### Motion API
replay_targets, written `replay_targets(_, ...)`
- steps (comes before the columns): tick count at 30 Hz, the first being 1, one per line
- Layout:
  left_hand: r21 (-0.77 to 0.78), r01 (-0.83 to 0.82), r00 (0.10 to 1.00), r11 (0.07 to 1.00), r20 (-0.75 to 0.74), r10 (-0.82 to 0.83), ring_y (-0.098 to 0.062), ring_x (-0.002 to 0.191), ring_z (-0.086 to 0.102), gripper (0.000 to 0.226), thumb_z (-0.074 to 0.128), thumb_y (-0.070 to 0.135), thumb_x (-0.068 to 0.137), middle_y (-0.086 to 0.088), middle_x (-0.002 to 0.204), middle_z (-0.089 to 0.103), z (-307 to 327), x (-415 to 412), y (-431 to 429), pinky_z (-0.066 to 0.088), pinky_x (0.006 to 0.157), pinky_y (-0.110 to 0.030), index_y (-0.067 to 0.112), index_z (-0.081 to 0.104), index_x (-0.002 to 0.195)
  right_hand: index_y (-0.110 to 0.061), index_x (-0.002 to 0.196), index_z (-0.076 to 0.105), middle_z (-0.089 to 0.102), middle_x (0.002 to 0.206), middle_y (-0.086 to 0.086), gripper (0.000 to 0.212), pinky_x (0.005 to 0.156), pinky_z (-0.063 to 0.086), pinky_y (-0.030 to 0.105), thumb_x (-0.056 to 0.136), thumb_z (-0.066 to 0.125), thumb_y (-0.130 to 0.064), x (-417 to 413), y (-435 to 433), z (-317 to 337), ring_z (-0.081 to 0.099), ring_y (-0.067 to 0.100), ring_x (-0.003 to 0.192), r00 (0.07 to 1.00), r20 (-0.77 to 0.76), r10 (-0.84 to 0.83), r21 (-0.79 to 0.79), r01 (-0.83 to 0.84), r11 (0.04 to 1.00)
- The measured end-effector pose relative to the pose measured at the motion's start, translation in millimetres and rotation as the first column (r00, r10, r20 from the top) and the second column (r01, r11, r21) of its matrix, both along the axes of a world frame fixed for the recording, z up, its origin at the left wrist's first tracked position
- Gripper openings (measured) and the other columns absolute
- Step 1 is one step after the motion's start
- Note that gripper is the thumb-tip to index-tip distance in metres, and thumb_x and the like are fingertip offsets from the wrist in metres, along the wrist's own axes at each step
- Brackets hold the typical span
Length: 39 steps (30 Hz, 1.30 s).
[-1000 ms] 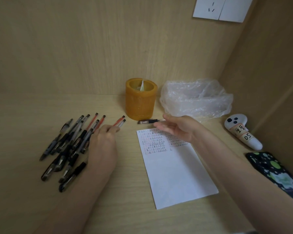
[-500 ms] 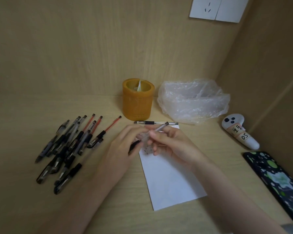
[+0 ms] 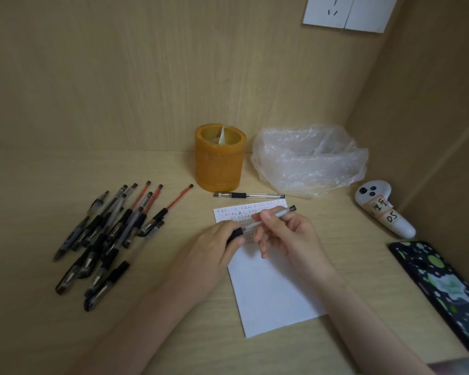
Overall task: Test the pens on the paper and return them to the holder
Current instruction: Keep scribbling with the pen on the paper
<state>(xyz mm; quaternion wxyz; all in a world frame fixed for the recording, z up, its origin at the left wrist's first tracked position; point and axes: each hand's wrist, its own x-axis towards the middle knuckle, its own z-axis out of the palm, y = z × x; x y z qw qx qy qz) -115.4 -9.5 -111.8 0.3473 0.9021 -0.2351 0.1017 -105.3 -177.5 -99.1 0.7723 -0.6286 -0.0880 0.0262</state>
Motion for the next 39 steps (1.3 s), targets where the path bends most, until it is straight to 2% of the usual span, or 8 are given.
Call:
replay_targets(8,0.03,-0.049,0.995,0.998,0.086,0.047,-0.009,0.058,0.052,0.024,0.041,0.04,0.094,0.007,0.07,0.061,1.4,0.7,0.1,0.042,0.054,-0.028,0.026,0.058,0.103,0.007,0.09,0.064,0.065,0.066,0.012,0.035,0.05,0.048,0.027,0.087,0.067,-0.027,0.7,-4.6,-5.3,0.054,0.02,0.047,0.999,0.046,-0.022,0.033,0.02,0.999)
replay_targets(12,-0.064,-0.018,1.0,0.998,-0.004,0.018,-0.002,0.059,0.05,0.026,0.043,0.052,0.087,0.016,0.066,0.055,-1.5,0.9,1.7,0.036,0.053,-0.018,0.032,0.056,0.101,-0.004,0.074,0.063,0.06,0.059,0.01,0.012,0.046,0.045,0.024,0.078,0.071,-0.012,-0.2,-6.3,-4.0,0.049,0.017,0.043,1.0,0.017,0.015,-0.019,-0.014,1.0)
replay_targets(15,-0.107,-0.041,0.998,0.993,-0.045,0.036,-0.001,0.056,0.049,0.044,0.043,0.068,0.072,0.015,0.056,0.05,-1.9,1.4,2.2,0.031,0.05,-0.015,0.037,0.054,0.101,-0.01,0.069,0.05,0.045,0.049,0.0,0.025,0.038,0.036,0.021,0.074,0.073,0.0,0.3,-5.8,-3.4,0.036,0.011,0.039,0.994,-0.084,0.068,0.055,-0.064,0.996)
replay_targets(19,-0.123,-0.097,0.991,0.988,-0.107,0.084,-0.004,0.054,0.047,0.053,0.05,0.074,0.062,0.007,0.056,0.045,-2.9,3.4,4.1,0.034,0.052,-0.021,0.04,0.049,0.103,-0.01,0.088,0.055,0.03,0.048,-0.003,0.007,0.039,0.031,0.02,0.083,0.057,-0.005,5.3,-15.9,0.5,0.032,0.011,0.039,0.986,-0.161,-0.043,0.209,0.077,0.975)
replay_targets(21,-0.118,-0.115,0.988,0.986,-0.119,0.101,-0.006,0.056,0.049,0.045,0.055,0.067,0.068,0.007,0.057,0.046,-3.8,4.0,5.7,0.04,0.053,-0.023,0.039,0.049,0.103,-0.008,0.109,0.059,0.038,0.047,0.0,0.026,0.039,0.032,0.021,0.091,0.041,-0.011,9.4,-26.9,3.8,0.042,0.014,0.04,0.976,-0.203,-0.075,0.235,0.123,0.964)
replay_targets(25,-0.04,-0.129,0.986,0.991,-0.108,0.124,-0.007,0.058,0.051,0.033,0.058,0.058,0.075,0.007,0.06,0.05,-4.9,4.8,5.9,0.043,0.056,-0.024,0.039,0.048,0.1,-0.004,0.104,0.066,0.071,0.071,0.016,0.045,0.037,0.034,0.018,0.096,0.029,-0.029,16.8,-40.7,15.1,0.07,0.022,0.063,0.96,-0.278,-0.046,0.114,0.08,0.99)
replay_targets(32,0.062,-0.12,0.99,0.991,-0.065,0.124,-0.003,0.071,0.051,0.032,0.066,0.055,0.073,0.013,0.075,0.049,-5.6,3.9,6.4,0.04,0.058,-0.018,0.038,0.052,0.096,-0.007,0.054,0.054,0.051,0.045,0.003,0.038,0.04,0.031,0.017,0.077,0.077,-0.028,20.0,-28.3,-1.2,0.04,0.01,0.037,0.907,-0.016,-0.42,-0.311,0.395,0.865)
replay_targets(39,0.116,-0.11,0.99,0.987,-0.08,0.119,-0.002,0.07,0.05,0.029,0.064,0.058,0.073,0.014,0.077,0.05,-6.7,4.9,6.1,0.037,0.057,-0.016,0.039,0.055,0.093,-0.007,0.047,0.047,0.051,0.049,-0.001,0.041,0.054,0.036,0.021,0.082,0.068,-0.01,24.2,-26.9,-17.1,0.044,0.008,0.051,0.864,0.135,-0.484,-0.369,0.497,0.785)
